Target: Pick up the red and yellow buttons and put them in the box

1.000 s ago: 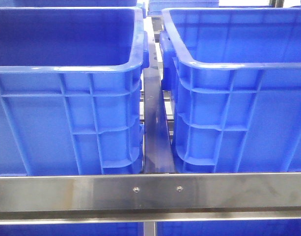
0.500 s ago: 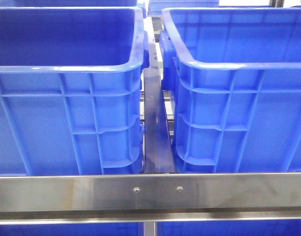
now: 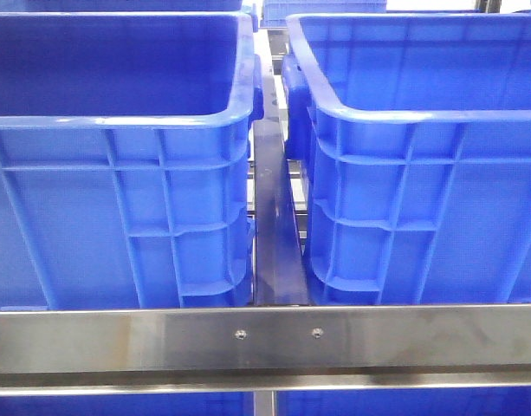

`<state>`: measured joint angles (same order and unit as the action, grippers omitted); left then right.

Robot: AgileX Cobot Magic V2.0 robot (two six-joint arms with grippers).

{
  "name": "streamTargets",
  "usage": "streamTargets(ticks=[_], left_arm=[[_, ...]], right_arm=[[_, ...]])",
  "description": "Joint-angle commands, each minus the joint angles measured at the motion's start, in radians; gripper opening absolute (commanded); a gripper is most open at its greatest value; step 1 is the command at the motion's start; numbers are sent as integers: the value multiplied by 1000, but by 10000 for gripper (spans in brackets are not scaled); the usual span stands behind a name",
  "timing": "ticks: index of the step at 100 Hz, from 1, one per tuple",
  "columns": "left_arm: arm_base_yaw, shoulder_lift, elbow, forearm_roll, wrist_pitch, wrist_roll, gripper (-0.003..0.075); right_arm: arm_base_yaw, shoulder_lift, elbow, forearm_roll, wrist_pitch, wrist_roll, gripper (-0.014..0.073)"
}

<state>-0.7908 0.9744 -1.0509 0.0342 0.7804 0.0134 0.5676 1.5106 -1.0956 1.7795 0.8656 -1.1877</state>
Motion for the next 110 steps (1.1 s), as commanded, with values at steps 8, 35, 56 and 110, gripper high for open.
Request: streamTargets(ticks=[8,35,56,110], left_arm=[[-8,-16,-27,-2,-65,0,-19],[-8,-16,-27,-2,-56,0,41],[-8,-16,-27,-2,-60,0,415],[-4,-70,-26,148,-81,-149,536]], right_arm=[[13,-34,-44,68,33,-1,288],[13,-34,-45,68,34,-1,48],[13,-34,-45,68,34,-1,48],[-137,-37,-43,68,-12,-1,48]])
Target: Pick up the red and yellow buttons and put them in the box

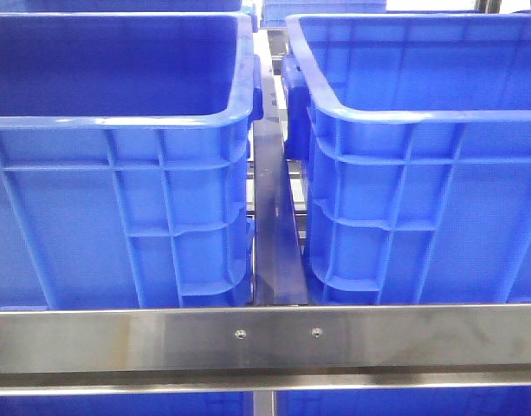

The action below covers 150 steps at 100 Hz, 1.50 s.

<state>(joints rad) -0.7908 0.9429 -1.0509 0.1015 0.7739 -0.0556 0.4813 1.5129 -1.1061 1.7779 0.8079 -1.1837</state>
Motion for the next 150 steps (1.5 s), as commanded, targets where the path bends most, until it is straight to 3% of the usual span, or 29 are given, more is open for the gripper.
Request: streamTargets(ticks=[1,22,62,86,123,135,150], left_arm=[[-4,-41,-26,87,-74,-86,536],[77,-98,-23,166,-76,-144,536],[430,-127,89,109,-173,-144,536],[615,-258,189,57,-219,-144,536],[657,-598,373,27,-219,-144,531],[657,-691,417,27,-219,-144,446],[657,-752,448,25,-218,-144,172]], right_arm=[[-58,-41,-33,69,49,-5,48],[-151,-65,-12,69,100,-5,48],[-197,-106,-2,46,120,-5,48],[-248,-106,-2,25,122,-5,48],[-380,-106,-2,-25,131,19,48],[-424,-106,-2,-65,131,44,48],[-476,-106,-2,-73,132,47,48]])
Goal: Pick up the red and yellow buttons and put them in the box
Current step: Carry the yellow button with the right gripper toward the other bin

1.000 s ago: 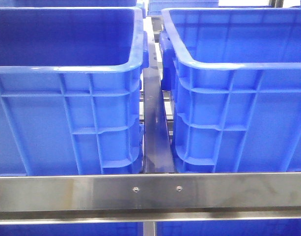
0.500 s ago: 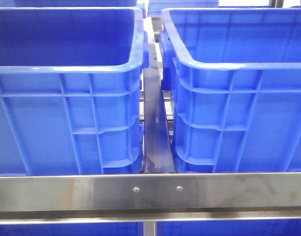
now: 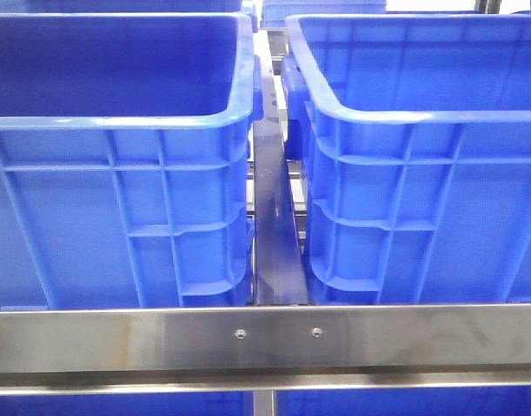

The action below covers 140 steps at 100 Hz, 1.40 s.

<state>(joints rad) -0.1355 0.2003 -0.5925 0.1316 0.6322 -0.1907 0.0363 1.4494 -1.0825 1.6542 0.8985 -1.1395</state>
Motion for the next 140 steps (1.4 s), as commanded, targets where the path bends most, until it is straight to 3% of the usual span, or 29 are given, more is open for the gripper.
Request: streamTargets(ticks=[1,10,36,64,115,140], left_arm=[[2,-12,-11,-5,-76,-9,158],[2,-13,-8,-5,-76,-9,-22],[2,-13,-8,-5,-78,-9,-19],[2,-13,-8,-5,-78,-9,-19],[2,-13,-8,-5,-78,-9,-19],[2,-13,-8,-5,-78,-9,-19]], right_arm=[[-36,-42,-25,51,40,3,48],[-71,-42,-25,51,30,3,48],[-174,-40,-25,17,-140,22,48],[-235,18,-25,-119,-295,69,48],[-322,214,-25,-220,-275,215,48],[-362,281,-25,-226,-238,223,48]])
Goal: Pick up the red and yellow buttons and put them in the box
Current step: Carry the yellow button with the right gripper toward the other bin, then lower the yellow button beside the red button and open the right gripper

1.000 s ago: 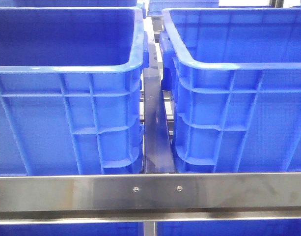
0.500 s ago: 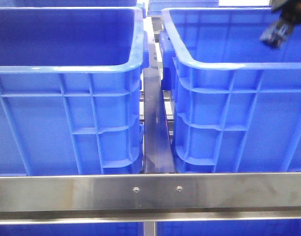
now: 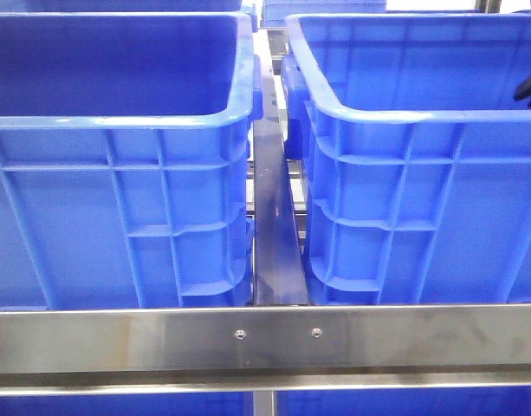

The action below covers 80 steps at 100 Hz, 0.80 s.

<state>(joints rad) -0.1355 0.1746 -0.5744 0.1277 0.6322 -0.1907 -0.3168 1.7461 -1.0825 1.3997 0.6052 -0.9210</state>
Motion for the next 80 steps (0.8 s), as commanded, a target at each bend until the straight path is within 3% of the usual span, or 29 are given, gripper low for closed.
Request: streamTargets(ticks=[1,80], left_arm=[[2,13,-26,-1,-78,-9,-19],[2,13,-26,-1,-78,-9,-19]], right_arm=[[-9,-14,-25,29,58,7,48],[-9,96,-144,41,54,57,48]])
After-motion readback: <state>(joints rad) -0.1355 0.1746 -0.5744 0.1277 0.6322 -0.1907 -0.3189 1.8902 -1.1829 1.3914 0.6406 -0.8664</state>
